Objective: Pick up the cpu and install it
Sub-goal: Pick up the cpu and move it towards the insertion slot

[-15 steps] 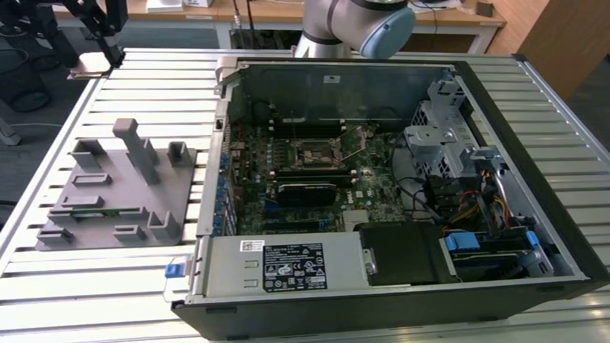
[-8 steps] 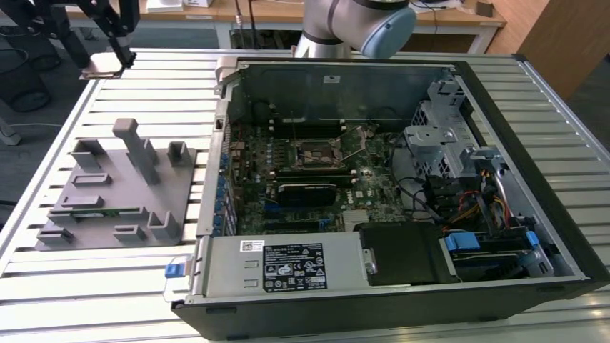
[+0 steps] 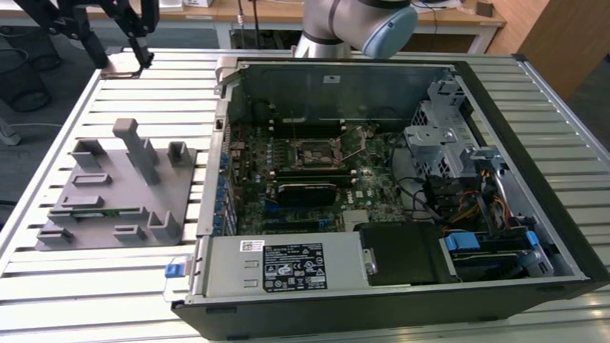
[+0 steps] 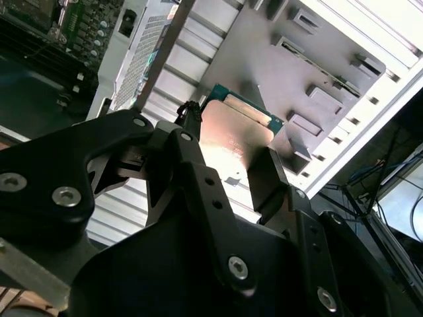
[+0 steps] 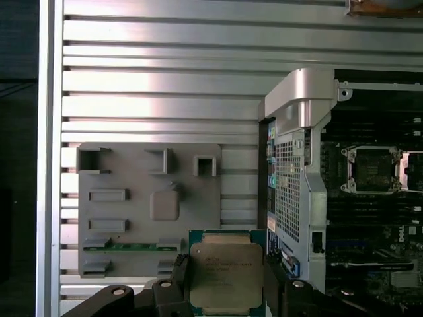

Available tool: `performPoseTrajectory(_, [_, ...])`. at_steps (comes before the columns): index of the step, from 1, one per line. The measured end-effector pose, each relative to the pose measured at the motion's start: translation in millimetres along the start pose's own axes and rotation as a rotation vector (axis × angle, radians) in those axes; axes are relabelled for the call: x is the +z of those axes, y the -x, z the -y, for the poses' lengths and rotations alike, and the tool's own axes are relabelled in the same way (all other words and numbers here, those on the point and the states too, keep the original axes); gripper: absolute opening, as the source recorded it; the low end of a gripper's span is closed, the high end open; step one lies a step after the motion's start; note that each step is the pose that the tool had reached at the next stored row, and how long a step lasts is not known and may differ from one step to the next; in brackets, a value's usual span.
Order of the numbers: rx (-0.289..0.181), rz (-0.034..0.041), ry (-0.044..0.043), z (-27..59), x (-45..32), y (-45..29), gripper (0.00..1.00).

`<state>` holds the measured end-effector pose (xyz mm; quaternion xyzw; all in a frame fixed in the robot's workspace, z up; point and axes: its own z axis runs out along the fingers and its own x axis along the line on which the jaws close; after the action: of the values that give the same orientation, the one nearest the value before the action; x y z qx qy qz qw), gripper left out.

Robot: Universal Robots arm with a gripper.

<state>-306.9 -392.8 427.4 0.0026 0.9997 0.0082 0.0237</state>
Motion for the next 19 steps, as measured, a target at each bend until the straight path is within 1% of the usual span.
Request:
performPoseTrajectory(7, [0.000,-0.0001,-0.0001,-0.1,1.8,21.5,0.53])
performPoseTrajectory(9, [0.000,-0.0001,0.0000,-0.1,2.7,29.2,0.53])
performPoseTrajectory(12, [0.000,-0.0015,-0.0002,-0.2,4.6,42.8,0.53])
performPoseTrajectory(14, [0.000,-0.0074,-0.0006,-0.2,6.4,51.6,0.53])
performPoseTrajectory(18, [0.000,-0.0249,-0.0011,-0.2,11.0,69.2,0.53])
performPoseTrajectory(19, [0.000,-0.0282,-0.0011,-0.3,12.1,73.5,0.53])
